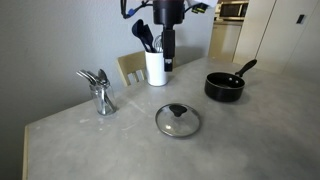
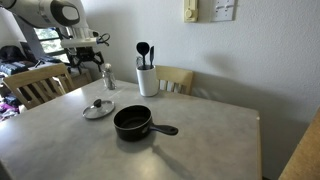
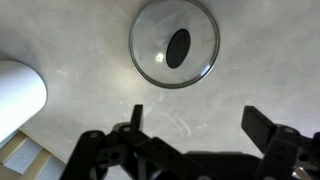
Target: Pick up the lid from the black pot and put it on the table.
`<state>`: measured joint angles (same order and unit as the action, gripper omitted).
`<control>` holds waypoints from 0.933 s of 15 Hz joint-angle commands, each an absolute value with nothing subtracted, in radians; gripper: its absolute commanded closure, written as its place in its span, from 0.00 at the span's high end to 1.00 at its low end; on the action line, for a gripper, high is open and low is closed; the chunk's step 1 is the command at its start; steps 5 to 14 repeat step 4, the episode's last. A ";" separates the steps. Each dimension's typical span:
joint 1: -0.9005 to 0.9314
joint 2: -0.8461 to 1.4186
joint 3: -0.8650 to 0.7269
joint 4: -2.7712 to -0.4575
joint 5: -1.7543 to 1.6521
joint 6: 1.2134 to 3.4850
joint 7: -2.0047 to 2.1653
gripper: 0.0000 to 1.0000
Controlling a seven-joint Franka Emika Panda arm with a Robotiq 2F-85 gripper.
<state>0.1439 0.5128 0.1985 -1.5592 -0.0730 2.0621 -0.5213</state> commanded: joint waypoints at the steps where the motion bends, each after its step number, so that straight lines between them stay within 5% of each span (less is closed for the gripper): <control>1: 0.136 0.506 0.207 -1.548 -0.064 2.042 -0.548 1.00; 14: 0.127 0.502 0.209 -1.537 -0.050 2.030 -0.585 1.00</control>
